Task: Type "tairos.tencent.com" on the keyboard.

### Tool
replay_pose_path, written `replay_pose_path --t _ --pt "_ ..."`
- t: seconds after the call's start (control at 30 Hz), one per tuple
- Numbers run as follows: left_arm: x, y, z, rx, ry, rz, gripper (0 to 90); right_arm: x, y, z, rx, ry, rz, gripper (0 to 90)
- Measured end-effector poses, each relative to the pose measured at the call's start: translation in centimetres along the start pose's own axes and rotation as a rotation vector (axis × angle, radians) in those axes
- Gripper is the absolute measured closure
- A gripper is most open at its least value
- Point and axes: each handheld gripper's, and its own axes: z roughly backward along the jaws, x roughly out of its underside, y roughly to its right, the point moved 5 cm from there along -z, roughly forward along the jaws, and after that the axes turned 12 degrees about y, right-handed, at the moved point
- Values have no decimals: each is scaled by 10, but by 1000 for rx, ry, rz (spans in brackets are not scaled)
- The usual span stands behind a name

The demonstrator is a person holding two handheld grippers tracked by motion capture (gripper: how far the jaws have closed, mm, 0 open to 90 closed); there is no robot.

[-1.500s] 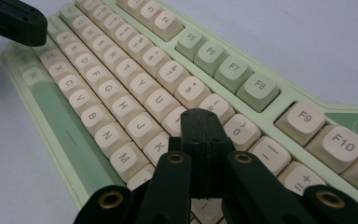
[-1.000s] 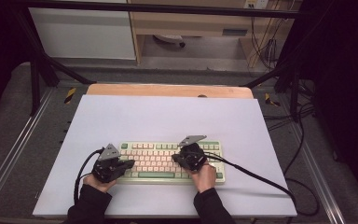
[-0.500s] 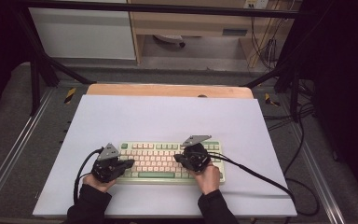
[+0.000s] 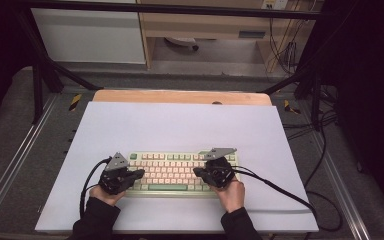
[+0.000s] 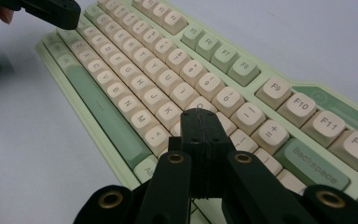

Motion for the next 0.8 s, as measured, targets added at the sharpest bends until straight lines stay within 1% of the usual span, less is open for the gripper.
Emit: replay_pose_path --t 0.07,0.23,0.5,0.53,0.8 --pt "0 0 -1 -1 -1 -2 897 2 1 3 -6 4 -6 900" --pt "-2 1 -3 -2 -2 -3 897 6 3 7 -1 1 -11 900" --pt "-3 2 -10 -5 -14 -10 897 11 4 15 2 1 -17 900" --pt "-3 2 -11 -7 -14 -11 897 12 5 16 0 1 -11 900" --pt "-2 1 -18 -11 -26 -2 897 21 8 24 9 -8 -21 900"
